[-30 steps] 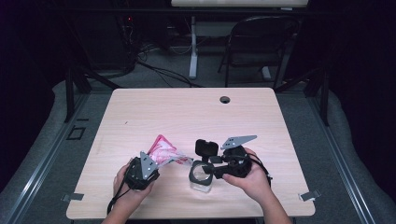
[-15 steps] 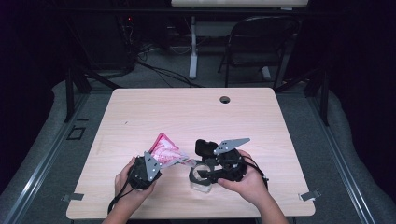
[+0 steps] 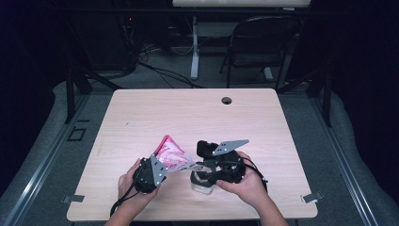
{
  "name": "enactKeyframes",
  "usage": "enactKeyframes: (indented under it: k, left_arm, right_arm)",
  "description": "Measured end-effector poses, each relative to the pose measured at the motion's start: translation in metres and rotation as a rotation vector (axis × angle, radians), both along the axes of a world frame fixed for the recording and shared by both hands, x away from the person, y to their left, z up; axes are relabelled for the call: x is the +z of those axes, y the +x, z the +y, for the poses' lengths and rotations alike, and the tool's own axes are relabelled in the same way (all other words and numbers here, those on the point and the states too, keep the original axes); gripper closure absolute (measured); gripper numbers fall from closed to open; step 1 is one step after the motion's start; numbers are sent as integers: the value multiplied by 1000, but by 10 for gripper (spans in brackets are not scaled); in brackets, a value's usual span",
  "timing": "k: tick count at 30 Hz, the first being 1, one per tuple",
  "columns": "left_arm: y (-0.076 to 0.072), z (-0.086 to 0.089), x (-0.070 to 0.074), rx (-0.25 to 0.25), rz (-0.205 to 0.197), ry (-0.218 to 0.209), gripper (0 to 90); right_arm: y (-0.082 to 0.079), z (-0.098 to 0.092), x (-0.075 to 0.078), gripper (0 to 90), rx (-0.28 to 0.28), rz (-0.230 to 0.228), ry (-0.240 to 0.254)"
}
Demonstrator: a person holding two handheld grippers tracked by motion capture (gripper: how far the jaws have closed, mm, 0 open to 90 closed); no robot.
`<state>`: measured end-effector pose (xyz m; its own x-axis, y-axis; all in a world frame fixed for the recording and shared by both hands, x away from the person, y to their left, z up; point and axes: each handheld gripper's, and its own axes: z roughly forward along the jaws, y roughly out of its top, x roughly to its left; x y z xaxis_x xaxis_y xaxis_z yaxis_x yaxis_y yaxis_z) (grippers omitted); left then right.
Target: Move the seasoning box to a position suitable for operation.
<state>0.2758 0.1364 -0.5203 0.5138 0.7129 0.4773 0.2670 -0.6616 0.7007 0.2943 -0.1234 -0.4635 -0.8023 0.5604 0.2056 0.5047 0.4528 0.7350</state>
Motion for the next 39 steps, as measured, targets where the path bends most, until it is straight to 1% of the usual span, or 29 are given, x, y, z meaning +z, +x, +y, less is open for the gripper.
enactKeyframes:
  k: [3,7,9,12,13,15,16,18,20,21,22,24,29,30,32,34,37,38,39]
  left_arm:
    - [-1,-2,0,-7,-11,13,563]
    - [-1,-4,0,-17,-18,22,563]
    - [-1,-6,0,-17,-24,24,563]
    - [-1,-7,-1,-21,-19,18,564]
    - [-1,-8,-1,-24,-16,22,563]
    - [-1,-9,-1,-23,-14,24,563]
    - [0,-9,-2,-26,-13,27,563]
    - [0,-11,-3,-29,-11,28,563]
    - [0,-12,-3,-35,-13,33,563]
    - [0,-12,-3,-35,-13,33,563]
    - [1,-13,-3,-37,-14,38,564]
    - [1,-13,-3,-40,-11,42,564]
    - [2,-12,-3,-51,-20,59,563]
    - [2,-12,-3,-51,-20,59,564]
    - [2,-12,-4,-59,-30,70,564]
    - [2,-12,-4,-63,-34,74,564]
    - [3,-12,-3,-72,-34,84,564]
    - [3,-12,-3,-80,-36,93,564]
    - [3,-12,-3,-84,-38,98,564]
  right_arm:
    - [0,1,-1,489,4,-3,-3]
    - [0,2,-1,501,2,-10,3]
    - [0,3,-1,510,1,-12,-2]
    - [1,4,-2,527,3,-16,-6]
    - [1,5,-2,536,3,-14,-11]
    - [1,5,-3,546,3,-16,-5]
    - [2,6,-2,579,4,-18,-5]
    - [2,6,-2,605,5,-18,2]
    - [2,6,-2,652,9,-7,11]
    - [2,6,-2,652,9,-7,11]
    - [3,7,-2,696,12,-4,5]
    - [3,7,-2,742,14,1,-6]
    - [3,9,-3,834,23,13,-17]
    - [3,9,-3,834,23,13,-17]
    - [3,8,-3,884,19,10,-20]
    - [3,9,-4,893,17,14,-12]
    - [3,8,-4,897,21,18,-16]
    - [3,8,-5,898,19,18,-10]
    - [3,8,-5,898,23,18,-15]
